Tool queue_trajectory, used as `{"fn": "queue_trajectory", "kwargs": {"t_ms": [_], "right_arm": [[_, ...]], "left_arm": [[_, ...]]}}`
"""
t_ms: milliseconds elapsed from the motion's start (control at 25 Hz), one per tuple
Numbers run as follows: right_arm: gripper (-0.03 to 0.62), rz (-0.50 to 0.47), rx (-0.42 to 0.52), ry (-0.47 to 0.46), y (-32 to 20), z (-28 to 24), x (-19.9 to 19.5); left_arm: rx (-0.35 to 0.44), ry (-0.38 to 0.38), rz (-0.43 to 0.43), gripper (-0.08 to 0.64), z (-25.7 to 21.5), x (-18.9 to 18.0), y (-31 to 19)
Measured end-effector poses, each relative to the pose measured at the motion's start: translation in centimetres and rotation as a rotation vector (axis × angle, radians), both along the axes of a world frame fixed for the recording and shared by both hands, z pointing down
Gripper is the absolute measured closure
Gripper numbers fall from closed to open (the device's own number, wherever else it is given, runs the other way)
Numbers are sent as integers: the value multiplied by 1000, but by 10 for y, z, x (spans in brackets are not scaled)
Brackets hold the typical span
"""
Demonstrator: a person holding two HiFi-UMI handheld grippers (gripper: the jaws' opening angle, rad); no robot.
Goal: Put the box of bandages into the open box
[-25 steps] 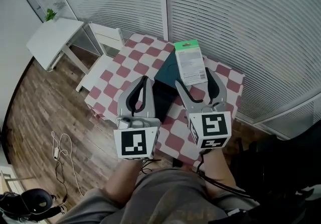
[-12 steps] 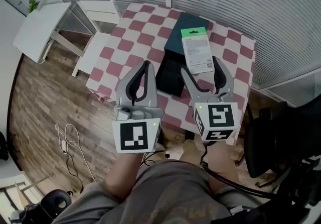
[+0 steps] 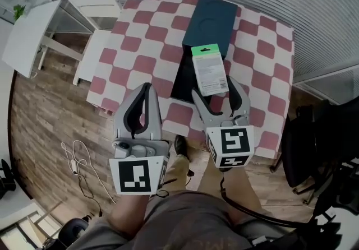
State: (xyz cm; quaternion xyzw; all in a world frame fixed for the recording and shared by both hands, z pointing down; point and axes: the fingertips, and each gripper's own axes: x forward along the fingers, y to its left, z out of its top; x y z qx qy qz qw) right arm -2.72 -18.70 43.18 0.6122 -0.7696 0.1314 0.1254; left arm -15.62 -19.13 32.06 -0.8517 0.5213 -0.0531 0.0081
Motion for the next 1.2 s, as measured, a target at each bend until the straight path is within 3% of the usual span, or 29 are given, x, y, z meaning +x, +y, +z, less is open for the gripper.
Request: {"fn": "queue_trajectory", "kwargs": {"t_ms": [760,920,1200], "right_arm": [[202,13,-188,22,-25,87,-21],[173,12,-226,33,-29,99,-23],[163,7,-213,35,-30,95,-27]], "left_arm": [[-123,-3,0,560,62,-25,-43],[-130,-2,-4,560,67,-28,-51],[-132,5,-15,560,67,-33,-51]]}}
